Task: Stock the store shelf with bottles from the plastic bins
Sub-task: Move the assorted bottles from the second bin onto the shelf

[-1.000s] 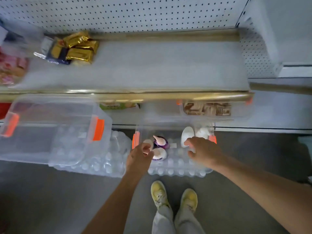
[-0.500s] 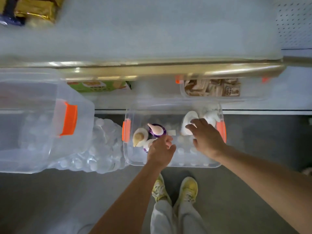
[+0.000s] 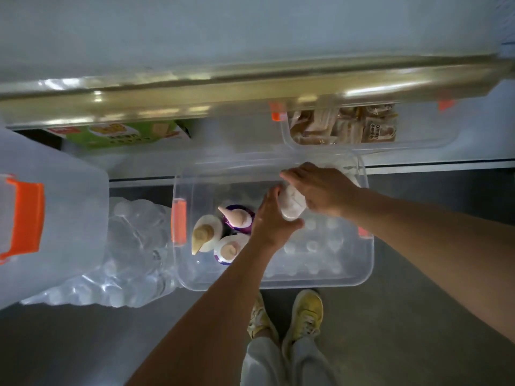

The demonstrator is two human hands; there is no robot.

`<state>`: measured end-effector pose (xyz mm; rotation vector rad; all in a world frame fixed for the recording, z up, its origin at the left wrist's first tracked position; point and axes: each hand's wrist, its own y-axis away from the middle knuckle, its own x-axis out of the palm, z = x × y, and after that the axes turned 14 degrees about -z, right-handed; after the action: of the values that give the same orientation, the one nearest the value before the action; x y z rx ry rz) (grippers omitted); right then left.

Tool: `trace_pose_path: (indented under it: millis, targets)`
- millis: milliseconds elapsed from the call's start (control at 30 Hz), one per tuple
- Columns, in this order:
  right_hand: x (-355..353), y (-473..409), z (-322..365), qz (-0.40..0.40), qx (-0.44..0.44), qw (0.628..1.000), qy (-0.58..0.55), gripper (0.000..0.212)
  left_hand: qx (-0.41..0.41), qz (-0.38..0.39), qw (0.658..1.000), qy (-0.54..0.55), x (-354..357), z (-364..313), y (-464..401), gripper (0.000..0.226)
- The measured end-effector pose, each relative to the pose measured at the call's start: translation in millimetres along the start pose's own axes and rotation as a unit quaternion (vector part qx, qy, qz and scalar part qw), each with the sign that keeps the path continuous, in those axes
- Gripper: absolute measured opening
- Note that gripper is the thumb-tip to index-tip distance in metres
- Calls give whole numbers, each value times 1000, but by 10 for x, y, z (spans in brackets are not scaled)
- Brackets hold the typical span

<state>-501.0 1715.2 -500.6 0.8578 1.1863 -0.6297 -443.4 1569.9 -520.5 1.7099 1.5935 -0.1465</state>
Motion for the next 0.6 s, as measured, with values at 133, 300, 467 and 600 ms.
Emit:
trace_pose_path:
  millis: [133,300,467,600]
  targets:
    - [15,-134,-3,52,39,992,-104,67,-5,6,1000,-8,-37,-58,-193,85]
    - [65,-195,-40,102,20,987,-119,63,-9,11,998,-57,5,4,-204,78]
    - [11,-163,-27,95,16,989,-110,52,28,-2,997,-77,-34,3,-123,73]
    - [-135,-71,37,87,23,989,-121,58,48,29,996,-68,-198,-34,-14,74]
